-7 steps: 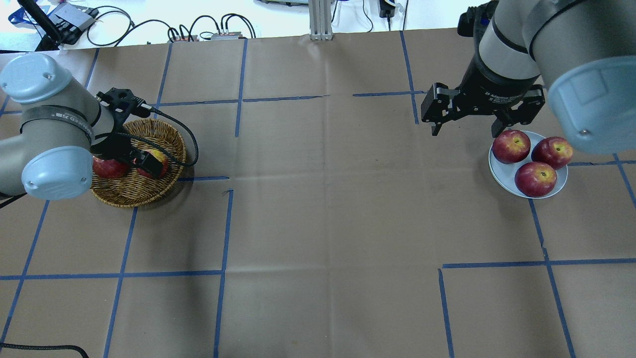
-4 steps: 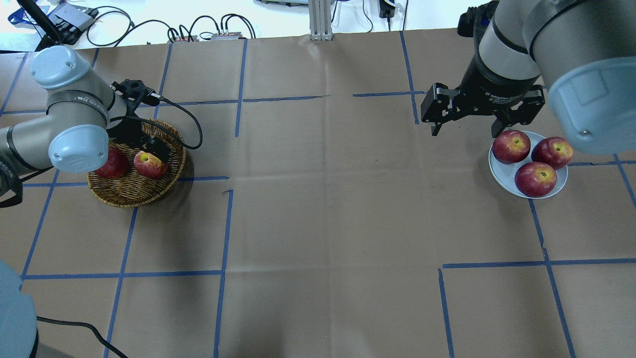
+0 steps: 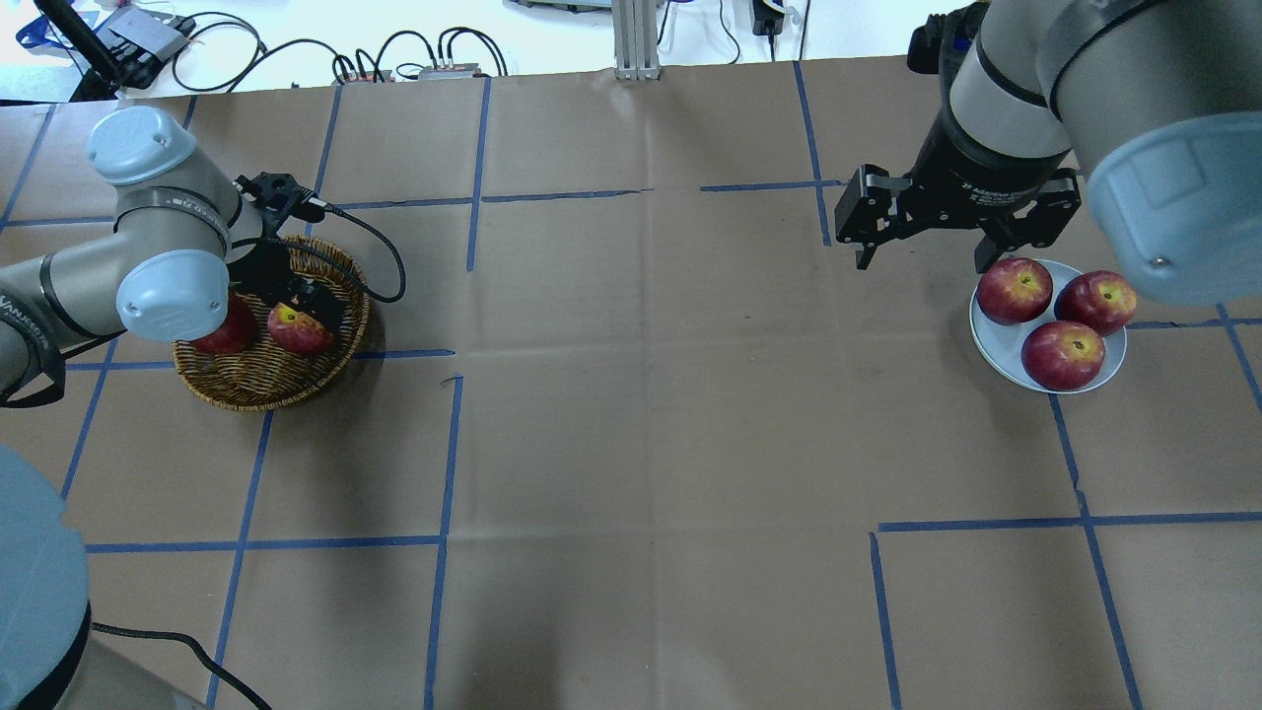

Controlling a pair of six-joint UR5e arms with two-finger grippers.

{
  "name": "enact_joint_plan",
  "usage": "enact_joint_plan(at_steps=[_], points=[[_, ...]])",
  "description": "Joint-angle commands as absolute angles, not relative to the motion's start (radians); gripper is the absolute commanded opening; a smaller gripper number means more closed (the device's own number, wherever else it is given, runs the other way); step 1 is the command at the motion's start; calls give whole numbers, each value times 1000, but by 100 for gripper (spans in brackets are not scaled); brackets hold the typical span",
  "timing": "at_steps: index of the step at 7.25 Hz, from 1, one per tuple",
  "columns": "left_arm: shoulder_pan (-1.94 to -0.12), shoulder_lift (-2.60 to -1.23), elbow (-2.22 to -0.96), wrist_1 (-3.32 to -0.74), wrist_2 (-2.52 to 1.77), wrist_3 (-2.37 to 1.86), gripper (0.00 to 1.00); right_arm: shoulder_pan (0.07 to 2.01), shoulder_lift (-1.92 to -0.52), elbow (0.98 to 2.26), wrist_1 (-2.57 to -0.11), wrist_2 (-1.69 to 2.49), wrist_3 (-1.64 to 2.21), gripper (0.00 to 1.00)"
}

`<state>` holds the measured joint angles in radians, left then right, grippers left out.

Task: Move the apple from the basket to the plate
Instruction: 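Close the left gripper on the yellow-red apple and lift it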

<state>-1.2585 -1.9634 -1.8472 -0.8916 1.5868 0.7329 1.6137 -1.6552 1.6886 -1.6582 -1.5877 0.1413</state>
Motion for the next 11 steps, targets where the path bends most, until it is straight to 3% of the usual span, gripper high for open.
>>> enact_joint_plan(at_steps=[1,2,3,6,8,11], points=[[-1233,-1979,-1855,-885,1586,723,99,1614,-1655,1687,-1658,-1588,141,100],[-1233,-1982,-1858,-885,1586,712,98,1614,-1655,1687,-1658,-1588,141,100],[-1233,-1988,-1855,-885,1582,686,89,1614,-1655,1687,-1658,-1586,141,100],[-1235,-1996,-1835,-882,1575,632,48,1614,-1655,1687,-1658,-1588,143,100],[-1274,-1959,-1833,-876,1566,498,44,1614,-1657,1687,-1658,-1586,143,100],[-1524,-1867,-1833,-905,1571,141,44,1614,-1657,1687,-1658,-1586,143,100]])
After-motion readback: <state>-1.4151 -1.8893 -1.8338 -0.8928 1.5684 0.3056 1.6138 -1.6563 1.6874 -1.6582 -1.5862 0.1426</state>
